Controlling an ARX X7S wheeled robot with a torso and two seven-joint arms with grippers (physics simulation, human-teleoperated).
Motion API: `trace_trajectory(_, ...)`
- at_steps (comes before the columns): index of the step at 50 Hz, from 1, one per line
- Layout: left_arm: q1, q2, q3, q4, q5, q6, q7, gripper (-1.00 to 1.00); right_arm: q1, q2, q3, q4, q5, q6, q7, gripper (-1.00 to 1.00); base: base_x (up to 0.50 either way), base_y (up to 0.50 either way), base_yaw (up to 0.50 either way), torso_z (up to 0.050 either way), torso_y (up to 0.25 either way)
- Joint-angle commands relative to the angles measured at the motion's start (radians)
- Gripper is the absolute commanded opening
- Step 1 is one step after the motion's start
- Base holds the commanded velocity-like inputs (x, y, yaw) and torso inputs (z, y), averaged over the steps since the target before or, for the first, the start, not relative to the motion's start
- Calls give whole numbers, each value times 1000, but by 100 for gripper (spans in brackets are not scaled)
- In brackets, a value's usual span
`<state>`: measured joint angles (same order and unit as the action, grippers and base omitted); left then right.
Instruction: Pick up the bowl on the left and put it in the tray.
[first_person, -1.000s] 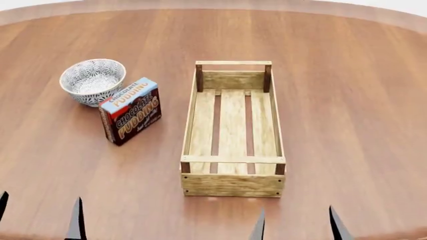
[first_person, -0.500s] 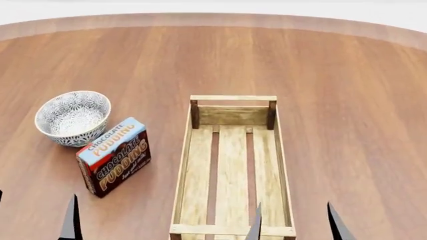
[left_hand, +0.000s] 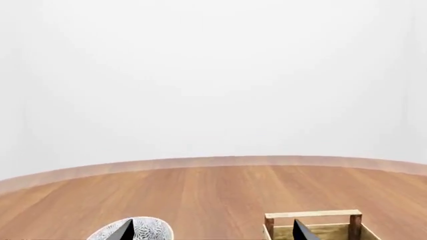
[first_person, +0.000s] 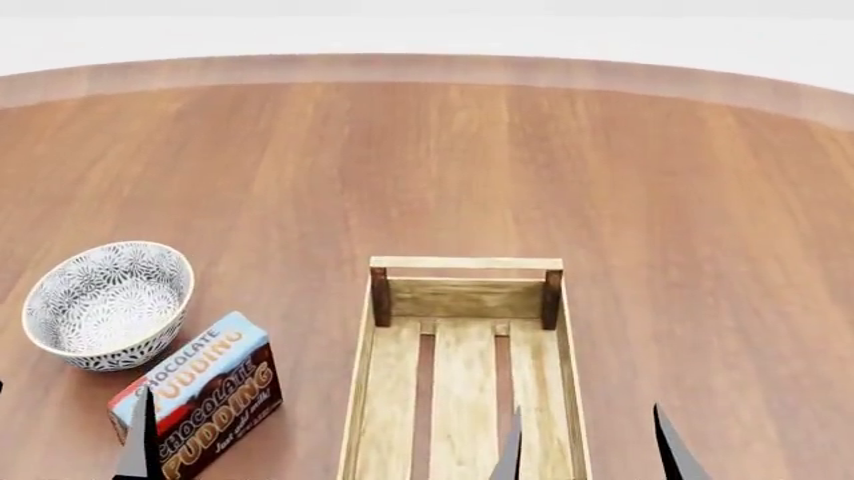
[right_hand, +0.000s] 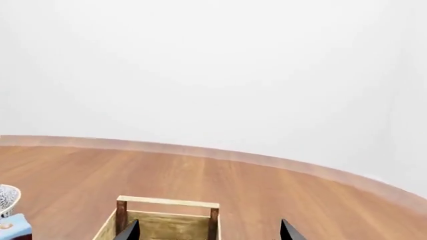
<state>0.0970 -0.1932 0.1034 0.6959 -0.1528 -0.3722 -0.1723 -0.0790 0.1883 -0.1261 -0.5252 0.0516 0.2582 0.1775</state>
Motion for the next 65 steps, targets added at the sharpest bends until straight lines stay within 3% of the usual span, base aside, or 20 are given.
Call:
trace_trajectory(1,-2,25,-42,-11,-33,20,18,100,13,-12,-19,-19,-47,39,0,100,0,332,0,0,0)
trace_trajectory(27,-2,6,-30,-1,-50,15,-5,100,17,17,-42,-40,-36,56,25,100,0,498,0,0,0)
trace_trajectory(48,-4,-7,-30,-1,-67,19,-23,100,-22,36,-29,-44,23,-80,42,100,0,11,-9,0,0)
trace_trajectory(65,-8,-24,-21,-13,-86,27,-45,100,-23,49,-31,-42,52,-94,59,100,-124,7,-500,0,0)
